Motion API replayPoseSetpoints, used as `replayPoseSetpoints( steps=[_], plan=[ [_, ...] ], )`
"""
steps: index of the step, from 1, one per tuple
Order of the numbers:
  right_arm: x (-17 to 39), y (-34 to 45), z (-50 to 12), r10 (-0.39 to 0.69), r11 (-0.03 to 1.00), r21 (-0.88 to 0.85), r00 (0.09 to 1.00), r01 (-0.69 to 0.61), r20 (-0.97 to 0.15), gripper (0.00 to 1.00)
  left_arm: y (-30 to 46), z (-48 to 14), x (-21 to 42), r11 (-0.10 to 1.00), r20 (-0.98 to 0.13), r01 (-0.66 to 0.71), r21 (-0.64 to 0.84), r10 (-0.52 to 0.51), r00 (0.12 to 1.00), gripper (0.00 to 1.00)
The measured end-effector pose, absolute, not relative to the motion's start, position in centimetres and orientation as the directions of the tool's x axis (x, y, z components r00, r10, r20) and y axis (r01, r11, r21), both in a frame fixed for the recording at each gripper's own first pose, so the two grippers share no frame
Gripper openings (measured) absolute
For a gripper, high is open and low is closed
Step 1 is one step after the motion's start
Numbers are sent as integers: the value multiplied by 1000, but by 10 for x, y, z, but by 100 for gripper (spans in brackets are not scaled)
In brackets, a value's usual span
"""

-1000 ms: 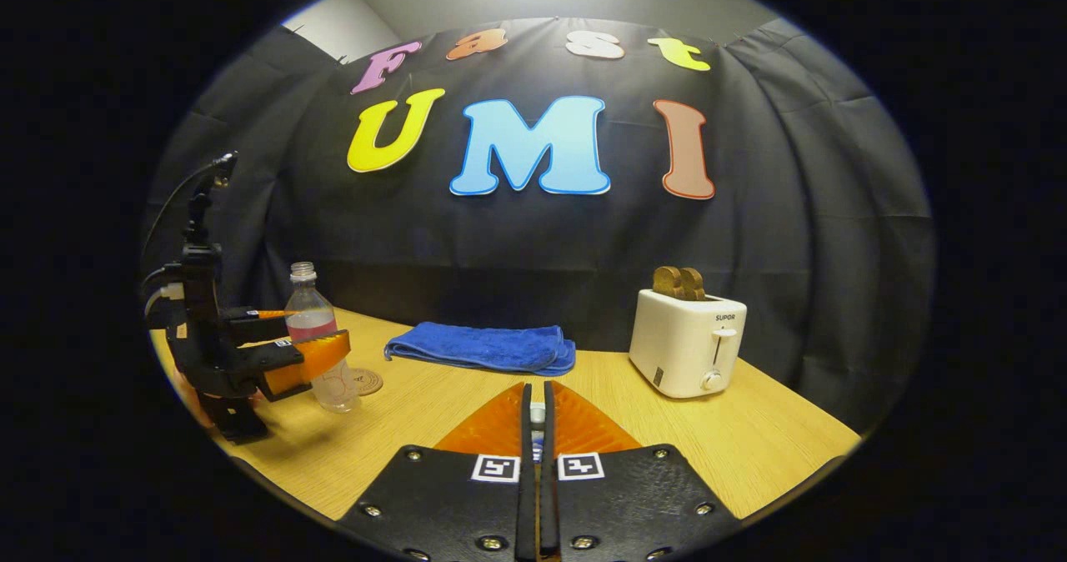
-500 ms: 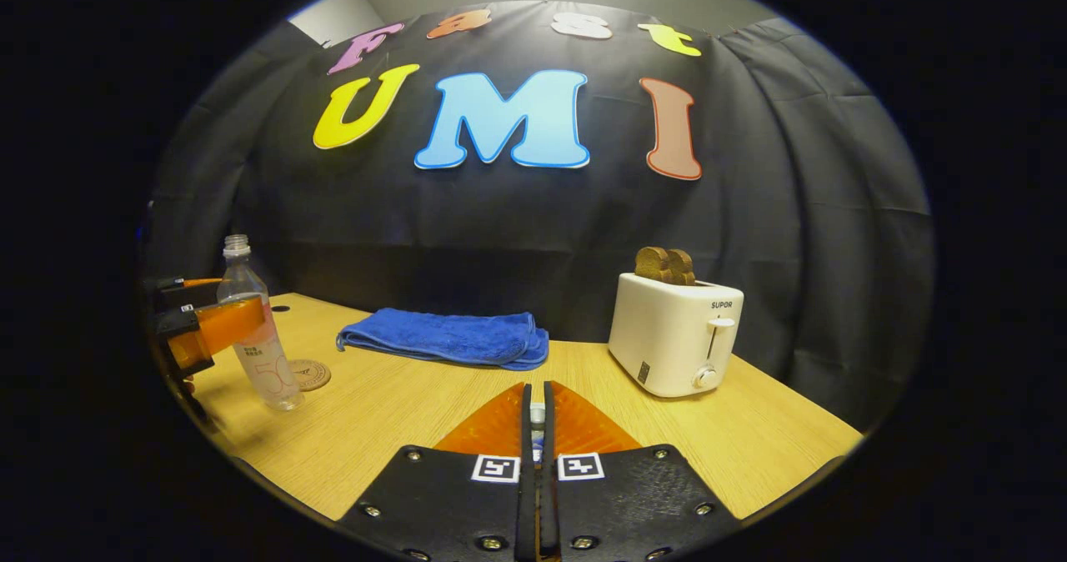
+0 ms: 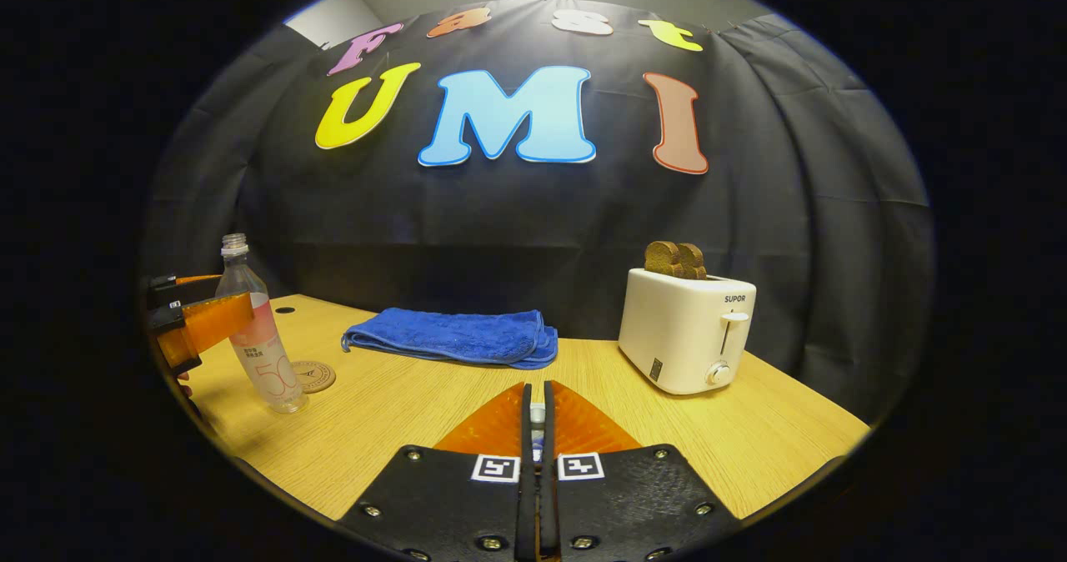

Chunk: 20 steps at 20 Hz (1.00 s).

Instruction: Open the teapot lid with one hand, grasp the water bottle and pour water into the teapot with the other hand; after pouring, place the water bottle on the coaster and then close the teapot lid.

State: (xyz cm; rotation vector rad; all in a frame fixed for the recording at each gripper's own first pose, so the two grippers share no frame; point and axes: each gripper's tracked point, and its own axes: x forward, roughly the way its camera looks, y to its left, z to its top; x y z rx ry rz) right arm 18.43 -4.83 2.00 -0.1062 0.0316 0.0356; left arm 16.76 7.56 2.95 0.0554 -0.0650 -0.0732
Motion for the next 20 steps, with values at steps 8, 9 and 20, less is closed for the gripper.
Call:
replayPoseSetpoints(
  steps=[8,9,20],
  plan=[
    [180,-49,26,38,995,-95,999,-40,-21,2,72,29,193,992,52,79,94,-85,995,87],
    [179,-49,27,40,995,-94,999,-41,-15,2,70,29,197,991,51,87,99,-92,994,86],
    [181,-43,21,54,995,-88,998,-57,-33,2,77,29,190,992,53,68,103,-73,996,84]
  ],
)
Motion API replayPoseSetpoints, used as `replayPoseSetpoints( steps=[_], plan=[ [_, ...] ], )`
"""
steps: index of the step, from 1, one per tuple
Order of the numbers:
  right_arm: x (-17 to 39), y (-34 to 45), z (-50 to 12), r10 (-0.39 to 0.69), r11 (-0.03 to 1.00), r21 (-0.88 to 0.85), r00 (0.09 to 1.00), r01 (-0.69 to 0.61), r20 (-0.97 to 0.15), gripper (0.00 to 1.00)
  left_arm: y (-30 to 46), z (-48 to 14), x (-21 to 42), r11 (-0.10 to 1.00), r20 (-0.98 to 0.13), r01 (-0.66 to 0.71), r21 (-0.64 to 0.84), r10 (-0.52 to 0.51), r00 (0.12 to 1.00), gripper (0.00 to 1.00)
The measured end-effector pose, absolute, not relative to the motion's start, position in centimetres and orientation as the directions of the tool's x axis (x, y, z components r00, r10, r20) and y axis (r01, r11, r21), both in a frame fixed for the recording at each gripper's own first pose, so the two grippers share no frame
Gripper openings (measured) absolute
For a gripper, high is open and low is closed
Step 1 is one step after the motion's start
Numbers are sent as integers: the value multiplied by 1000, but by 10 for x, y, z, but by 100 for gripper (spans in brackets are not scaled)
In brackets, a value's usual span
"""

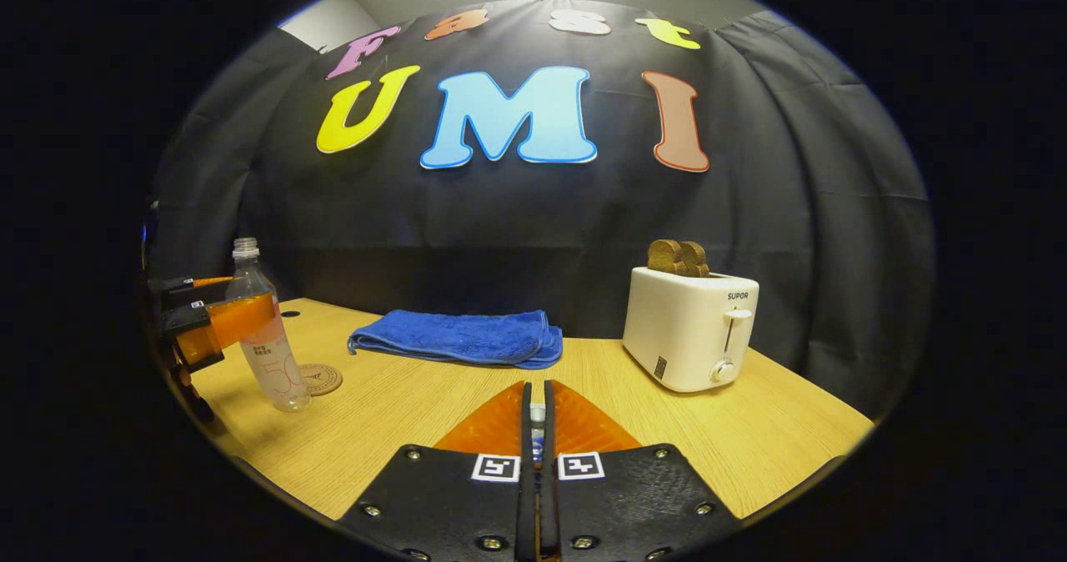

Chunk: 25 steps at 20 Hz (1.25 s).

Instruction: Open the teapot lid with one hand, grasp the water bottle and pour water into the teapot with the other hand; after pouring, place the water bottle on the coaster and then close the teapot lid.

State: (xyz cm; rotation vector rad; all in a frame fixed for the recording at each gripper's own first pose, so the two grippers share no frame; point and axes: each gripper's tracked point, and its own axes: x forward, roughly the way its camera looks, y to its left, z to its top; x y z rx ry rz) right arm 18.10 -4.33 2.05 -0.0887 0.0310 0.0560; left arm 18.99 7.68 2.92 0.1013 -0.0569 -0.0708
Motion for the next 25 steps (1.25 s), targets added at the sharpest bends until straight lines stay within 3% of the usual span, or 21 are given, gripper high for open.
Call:
replayPoseSetpoints(
  steps=[12,16,19,22,25],
  plan=[
    [184,-50,5,24,997,-73,997,-29,-71,2,70,34,180,989,65,88,116,-96,993,89],
    [183,-52,10,10,997,-82,998,-15,-64,13,72,37,177,991,75,81,110,-89,993,94],
    [178,-58,28,-20,996,-84,1000,19,-9,42,76,40,175,992,86,70,106,-79,993,99],
    [172,-60,41,-36,995,-97,998,39,42,48,78,42,173,992,87,62,108,-71,994,100],
    [163,-58,52,-36,992,-120,996,46,81,48,82,47,169,994,101,48,103,-59,993,100]
  ],
)
